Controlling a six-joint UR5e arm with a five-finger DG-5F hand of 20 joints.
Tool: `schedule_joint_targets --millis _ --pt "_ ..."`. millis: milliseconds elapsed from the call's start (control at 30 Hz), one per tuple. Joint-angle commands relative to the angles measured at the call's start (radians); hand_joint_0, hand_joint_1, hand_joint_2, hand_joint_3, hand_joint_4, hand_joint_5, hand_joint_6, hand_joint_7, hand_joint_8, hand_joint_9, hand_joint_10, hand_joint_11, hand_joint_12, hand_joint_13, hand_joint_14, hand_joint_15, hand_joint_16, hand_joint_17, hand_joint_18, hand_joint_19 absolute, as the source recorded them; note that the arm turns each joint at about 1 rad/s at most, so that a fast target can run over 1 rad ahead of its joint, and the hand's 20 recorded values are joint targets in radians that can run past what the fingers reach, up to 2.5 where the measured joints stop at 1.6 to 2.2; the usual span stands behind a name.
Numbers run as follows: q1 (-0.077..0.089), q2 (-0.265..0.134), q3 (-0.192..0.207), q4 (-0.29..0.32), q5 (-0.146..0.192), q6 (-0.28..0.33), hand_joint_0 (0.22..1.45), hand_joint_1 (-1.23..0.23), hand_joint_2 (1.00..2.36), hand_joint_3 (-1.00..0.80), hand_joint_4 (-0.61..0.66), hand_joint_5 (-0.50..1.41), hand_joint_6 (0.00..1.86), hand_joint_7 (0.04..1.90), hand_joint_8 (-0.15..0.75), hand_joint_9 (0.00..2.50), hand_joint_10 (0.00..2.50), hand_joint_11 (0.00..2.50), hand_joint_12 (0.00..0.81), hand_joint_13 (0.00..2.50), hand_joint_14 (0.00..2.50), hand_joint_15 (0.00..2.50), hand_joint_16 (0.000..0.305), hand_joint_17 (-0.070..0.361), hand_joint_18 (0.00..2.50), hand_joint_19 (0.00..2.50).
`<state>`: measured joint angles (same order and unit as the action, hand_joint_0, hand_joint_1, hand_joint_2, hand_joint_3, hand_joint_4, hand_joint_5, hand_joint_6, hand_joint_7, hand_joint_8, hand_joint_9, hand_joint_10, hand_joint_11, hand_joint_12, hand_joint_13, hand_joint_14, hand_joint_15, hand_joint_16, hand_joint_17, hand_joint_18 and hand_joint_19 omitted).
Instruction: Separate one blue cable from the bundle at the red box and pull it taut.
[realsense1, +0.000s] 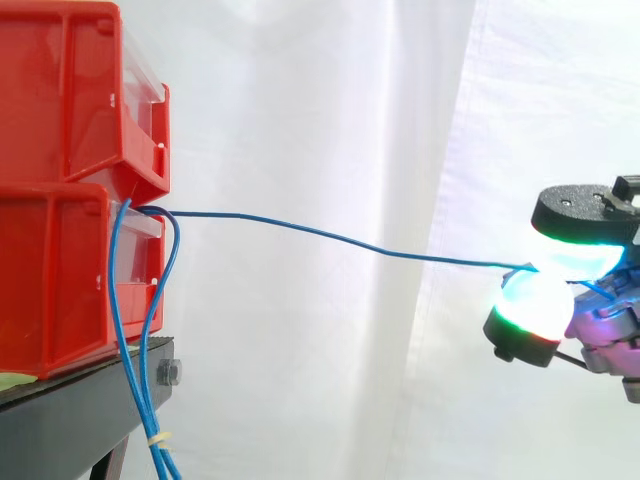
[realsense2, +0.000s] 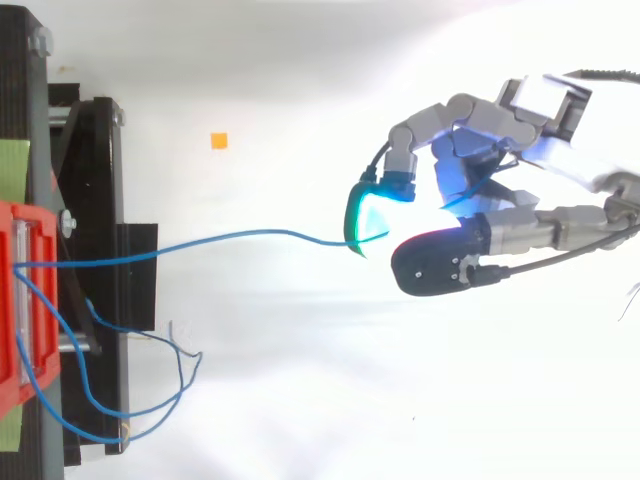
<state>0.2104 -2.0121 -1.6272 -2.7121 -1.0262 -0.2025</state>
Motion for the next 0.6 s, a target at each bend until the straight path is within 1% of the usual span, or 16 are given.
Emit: schedule_joint_targets --millis 0,367,467,567 --pt "0.000 0.000 0.001 0.006 0.000 -0.009 0.68 -0.71 1.02 -0.10 0.09 -0.15 0.94 1.12 0.314 0.59 2.35 1.17 0.353 0.79 2.50 1.32 0.033 0.074 1.37 1.77" --pt "0.000 0.000 0.000 0.005 0.003 -0.021 0.68 -0.71 1.02 -0.10 0.09 -0.15 0.94 1.11 0.314 0.59 2.34 1.19 0.353 0.79 2.50 1.32 0.033 0.075 1.37 1.77" --pt "0.001 0.000 0.000 0.005 0.003 -0.021 0.67 -0.71 1.02 -0.10 0.06 -0.15 0.94 1.12 0.317 0.58 2.34 1.20 0.360 0.79 2.50 1.33 0.035 0.079 1.36 1.77" --pt "0.001 0.001 0.000 0.005 0.003 -0.021 0.67 -0.71 1.02 -0.10 0.06 -0.15 0.94 1.12 0.318 0.57 2.34 1.18 0.364 0.78 2.50 1.33 0.035 0.079 1.36 1.76"
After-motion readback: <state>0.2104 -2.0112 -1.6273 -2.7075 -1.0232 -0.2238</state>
